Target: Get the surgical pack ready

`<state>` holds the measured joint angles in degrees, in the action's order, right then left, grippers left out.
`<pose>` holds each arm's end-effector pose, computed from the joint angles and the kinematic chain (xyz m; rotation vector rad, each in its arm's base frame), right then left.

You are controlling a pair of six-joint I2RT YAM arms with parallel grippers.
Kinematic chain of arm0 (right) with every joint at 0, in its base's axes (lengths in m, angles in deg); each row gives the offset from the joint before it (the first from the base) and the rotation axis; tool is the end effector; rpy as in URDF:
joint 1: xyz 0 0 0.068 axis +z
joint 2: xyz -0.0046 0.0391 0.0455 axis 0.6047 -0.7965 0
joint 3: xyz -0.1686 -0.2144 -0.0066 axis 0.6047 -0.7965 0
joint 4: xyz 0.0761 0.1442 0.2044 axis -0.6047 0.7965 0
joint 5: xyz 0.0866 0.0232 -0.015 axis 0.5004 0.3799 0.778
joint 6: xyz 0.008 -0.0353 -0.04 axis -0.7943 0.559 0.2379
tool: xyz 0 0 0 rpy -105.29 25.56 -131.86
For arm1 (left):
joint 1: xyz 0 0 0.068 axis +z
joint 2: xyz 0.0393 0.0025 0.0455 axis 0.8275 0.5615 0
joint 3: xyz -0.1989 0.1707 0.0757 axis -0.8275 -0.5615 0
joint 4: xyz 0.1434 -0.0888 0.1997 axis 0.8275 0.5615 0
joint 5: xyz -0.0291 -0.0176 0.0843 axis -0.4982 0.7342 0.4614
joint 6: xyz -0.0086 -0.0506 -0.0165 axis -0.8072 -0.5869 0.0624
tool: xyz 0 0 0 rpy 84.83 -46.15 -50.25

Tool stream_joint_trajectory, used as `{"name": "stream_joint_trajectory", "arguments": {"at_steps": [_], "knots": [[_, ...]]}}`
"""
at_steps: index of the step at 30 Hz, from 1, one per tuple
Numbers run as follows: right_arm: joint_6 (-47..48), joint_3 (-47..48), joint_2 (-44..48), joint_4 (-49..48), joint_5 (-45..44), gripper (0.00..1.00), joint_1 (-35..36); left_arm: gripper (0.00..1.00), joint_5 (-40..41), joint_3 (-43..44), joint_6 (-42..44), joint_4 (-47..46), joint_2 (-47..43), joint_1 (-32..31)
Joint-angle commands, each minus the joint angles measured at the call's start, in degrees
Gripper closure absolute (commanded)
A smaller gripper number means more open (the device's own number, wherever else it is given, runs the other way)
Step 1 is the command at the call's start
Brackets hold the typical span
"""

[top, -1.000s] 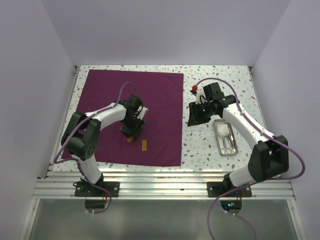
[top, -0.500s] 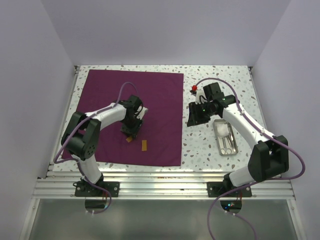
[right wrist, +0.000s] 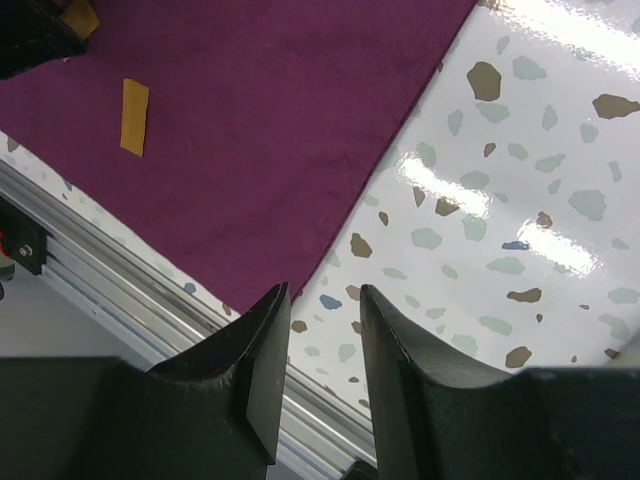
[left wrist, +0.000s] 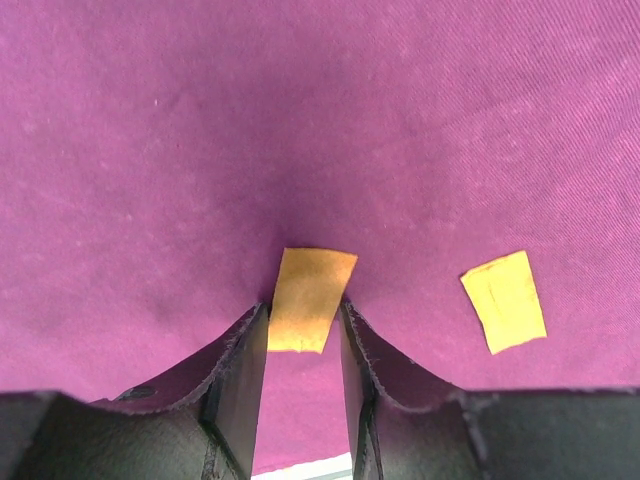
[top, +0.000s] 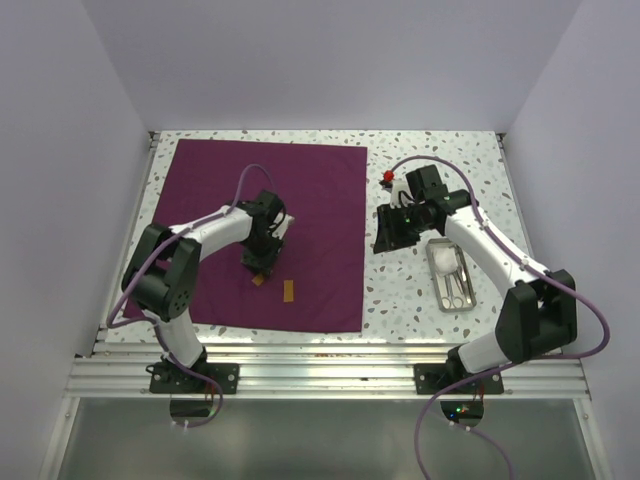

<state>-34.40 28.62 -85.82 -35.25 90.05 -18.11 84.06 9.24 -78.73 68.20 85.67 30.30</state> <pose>0.2772 0.1103 0.2693 -0.4030 2.6316 0.6692 0.2897 -0.1398 0.1601 0.5429 2.9663 -0.1031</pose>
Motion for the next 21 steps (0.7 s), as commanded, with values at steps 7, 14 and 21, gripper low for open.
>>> {"name": "stream_joint_trajectory", "arguments": {"at_steps": [7,14,21], "knots": [[-3.43,2.3,-3.13,-3.44,6.87,0.61,0.95,0.62,-1.51,4.86,-2.36,4.15,-5.38,0.32],[-5.46,3.36,-5.07,-4.94,9.95,0.61,2.09,0.59,-1.08,3.98,-2.89,4.07,-6.08,0.32],[-4.84,2.13,-4.19,-4.41,9.6,0.61,2.09,0.42,1.74,0.38,-2.1,0.47,-5.65,0.05]]}}
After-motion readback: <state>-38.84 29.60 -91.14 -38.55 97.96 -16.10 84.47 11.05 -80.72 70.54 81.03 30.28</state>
